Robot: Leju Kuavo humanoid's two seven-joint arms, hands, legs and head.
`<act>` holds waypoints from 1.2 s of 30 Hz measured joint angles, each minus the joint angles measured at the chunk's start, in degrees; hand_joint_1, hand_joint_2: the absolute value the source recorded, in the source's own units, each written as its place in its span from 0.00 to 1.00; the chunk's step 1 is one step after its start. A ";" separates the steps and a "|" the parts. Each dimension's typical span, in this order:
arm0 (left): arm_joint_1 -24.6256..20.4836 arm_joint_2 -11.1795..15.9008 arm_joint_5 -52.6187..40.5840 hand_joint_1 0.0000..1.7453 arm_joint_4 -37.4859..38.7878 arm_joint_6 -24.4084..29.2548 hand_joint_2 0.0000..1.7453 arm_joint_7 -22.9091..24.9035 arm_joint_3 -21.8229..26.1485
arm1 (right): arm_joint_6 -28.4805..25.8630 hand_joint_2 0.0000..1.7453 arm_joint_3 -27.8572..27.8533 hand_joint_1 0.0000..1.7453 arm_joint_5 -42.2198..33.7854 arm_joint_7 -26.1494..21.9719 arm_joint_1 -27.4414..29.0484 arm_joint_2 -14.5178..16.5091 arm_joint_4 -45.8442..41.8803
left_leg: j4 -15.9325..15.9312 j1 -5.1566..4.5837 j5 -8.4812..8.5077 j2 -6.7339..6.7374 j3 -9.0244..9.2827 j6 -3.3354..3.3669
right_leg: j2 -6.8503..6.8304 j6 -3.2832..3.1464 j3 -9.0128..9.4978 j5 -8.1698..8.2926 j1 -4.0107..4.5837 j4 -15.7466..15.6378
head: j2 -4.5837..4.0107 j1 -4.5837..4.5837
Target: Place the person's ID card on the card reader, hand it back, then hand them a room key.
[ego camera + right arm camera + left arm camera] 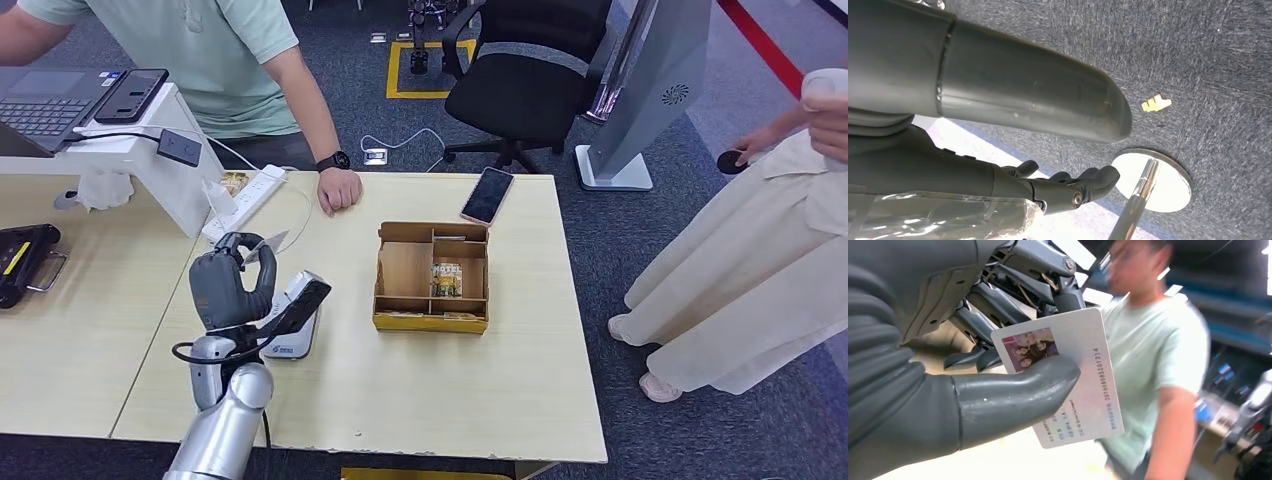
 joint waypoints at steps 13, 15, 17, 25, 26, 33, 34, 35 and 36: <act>-0.12 3.33 7.25 1.00 1.37 -2.95 1.00 2.32 -5.78 | 0.00 0.00 0.07 0.00 -0.40 0.00 0.24 0.00 0.00 | 0.00 -0.01 0.00 0.00 -0.01 0.00 | -0.01 0.00 0.00 0.00 0.00 0.00 | 0.00 0.01; 0.01 4.19 11.88 1.00 1.21 -6.35 1.00 4.37 -6.85 | 0.00 0.00 0.06 0.00 -0.53 0.00 0.30 0.01 -0.02 | 0.00 0.00 0.00 0.00 -0.01 0.00 | -0.01 0.00 0.00 0.00 0.00 0.00 | 0.00 0.01; 0.44 5.12 16.28 1.00 0.54 -10.14 1.00 6.26 -7.75 | 0.00 0.00 0.05 0.00 -0.77 0.00 0.45 0.02 -0.11 | 0.00 0.01 0.00 0.00 -0.01 0.00 | -0.01 0.00 0.00 0.00 0.00 0.00 | 0.00 0.00; 2.48 8.24 26.43 1.00 -4.85 -22.20 1.00 10.74 -9.33 | 0.00 0.00 0.05 0.00 -1.30 -0.09 0.93 0.30 -0.72 | -0.01 0.01 -0.01 0.00 -0.03 0.00 | 0.00 0.00 0.00 -0.01 0.00 0.00 | 0.00 0.01; 2.72 8.56 27.29 1.00 -5.38 -23.43 1.00 11.03 -9.51 | 0.00 0.00 0.05 0.00 -1.28 -0.09 0.94 0.33 -0.81 | -0.01 0.00 -0.01 0.00 -0.03 0.00 | 0.00 0.00 0.00 -0.01 0.00 0.00 | 0.00 0.01; 3.97 11.34 28.51 1.00 -7.57 -29.26 1.00 13.38 -10.46 | 0.00 0.00 -0.16 0.00 -1.13 -0.20 0.98 0.40 -1.05 | -0.01 0.00 0.00 0.00 -0.02 0.00 | 0.00 0.00 0.00 -0.01 0.00 0.00 | 0.00 0.01; 4.19 11.77 28.39 1.00 -7.72 -29.77 1.00 13.66 -10.53 | 0.00 0.00 -0.26 0.00 -1.07 -0.19 0.98 0.40 -1.07 | -0.01 0.00 0.00 0.00 -0.02 0.00 | 0.00 0.00 0.00 -0.01 0.00 0.00 | 0.00 0.01; 4.43 12.19 28.16 1.00 -7.84 -30.17 1.00 14.00 -10.59 | 0.00 0.00 -0.36 0.00 -0.96 -0.19 0.98 0.41 -1.09 | -0.01 0.01 0.00 0.01 -0.01 0.00 | 0.00 0.00 0.00 -0.01 0.00 0.00 | 0.00 0.01; 4.67 12.62 27.68 1.00 -7.92 -30.55 1.00 14.45 -10.68 | 0.00 0.00 -0.45 0.00 -0.77 -0.15 0.99 0.42 -1.12 | -0.01 0.01 0.00 0.01 -0.01 0.00 | 0.00 0.00 0.00 -0.01 0.00 0.00 | 0.00 0.01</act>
